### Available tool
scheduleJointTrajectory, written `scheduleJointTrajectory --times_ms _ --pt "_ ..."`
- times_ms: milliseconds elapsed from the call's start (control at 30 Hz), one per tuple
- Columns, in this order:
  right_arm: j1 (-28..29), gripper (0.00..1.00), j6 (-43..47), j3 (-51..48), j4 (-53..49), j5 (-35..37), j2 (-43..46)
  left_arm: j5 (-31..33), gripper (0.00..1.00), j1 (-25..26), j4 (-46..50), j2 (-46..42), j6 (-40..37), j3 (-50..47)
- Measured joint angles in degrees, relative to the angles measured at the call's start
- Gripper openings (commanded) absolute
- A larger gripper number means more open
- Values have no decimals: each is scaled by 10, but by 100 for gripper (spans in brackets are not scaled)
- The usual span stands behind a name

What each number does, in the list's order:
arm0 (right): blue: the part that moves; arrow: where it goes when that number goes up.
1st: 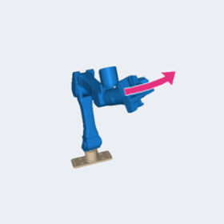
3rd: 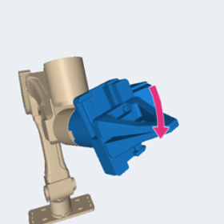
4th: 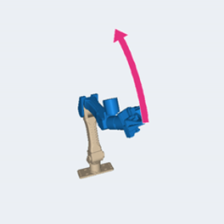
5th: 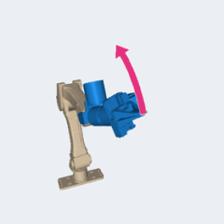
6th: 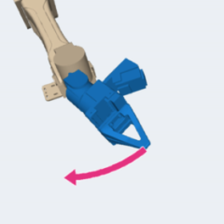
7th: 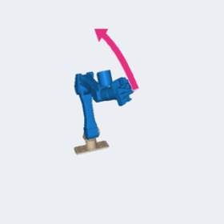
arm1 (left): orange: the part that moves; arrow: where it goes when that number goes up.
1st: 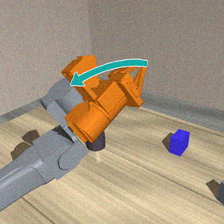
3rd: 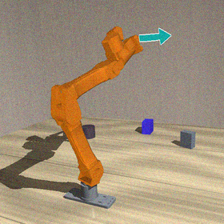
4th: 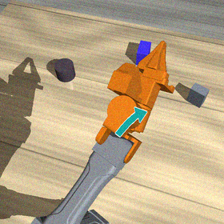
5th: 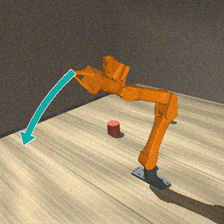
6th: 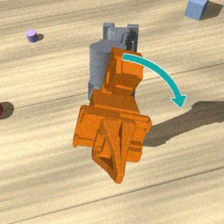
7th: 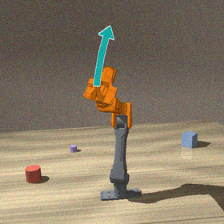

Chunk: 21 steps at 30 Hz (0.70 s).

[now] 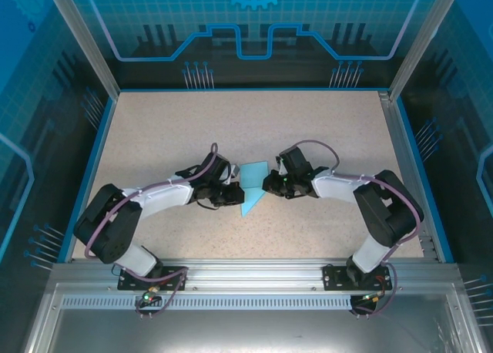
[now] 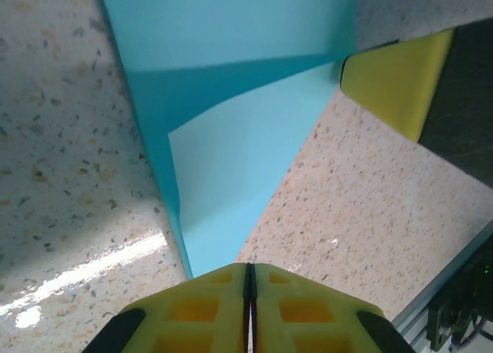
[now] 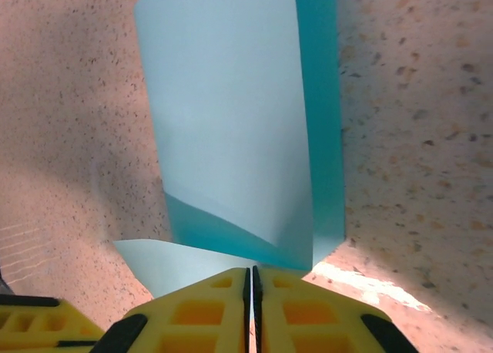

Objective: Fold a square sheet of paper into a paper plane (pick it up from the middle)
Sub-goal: Third fold the triangle at the center of the table.

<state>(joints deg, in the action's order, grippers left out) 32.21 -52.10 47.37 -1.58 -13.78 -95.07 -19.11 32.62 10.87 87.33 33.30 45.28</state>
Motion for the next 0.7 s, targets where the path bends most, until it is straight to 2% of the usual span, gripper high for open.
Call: scheduleJointTrajectory --times_ms 267,533,700 --pt "0 14 -21 29 -81 39 60 18 13 -1 20 -40 13 3" --pt "-15 14 -19 42 -102 38 79 24 14 -1 59 -38 11 31" --pt "-24 19 -12 45 -118 33 79 24 14 -1 60 -38 11 38"
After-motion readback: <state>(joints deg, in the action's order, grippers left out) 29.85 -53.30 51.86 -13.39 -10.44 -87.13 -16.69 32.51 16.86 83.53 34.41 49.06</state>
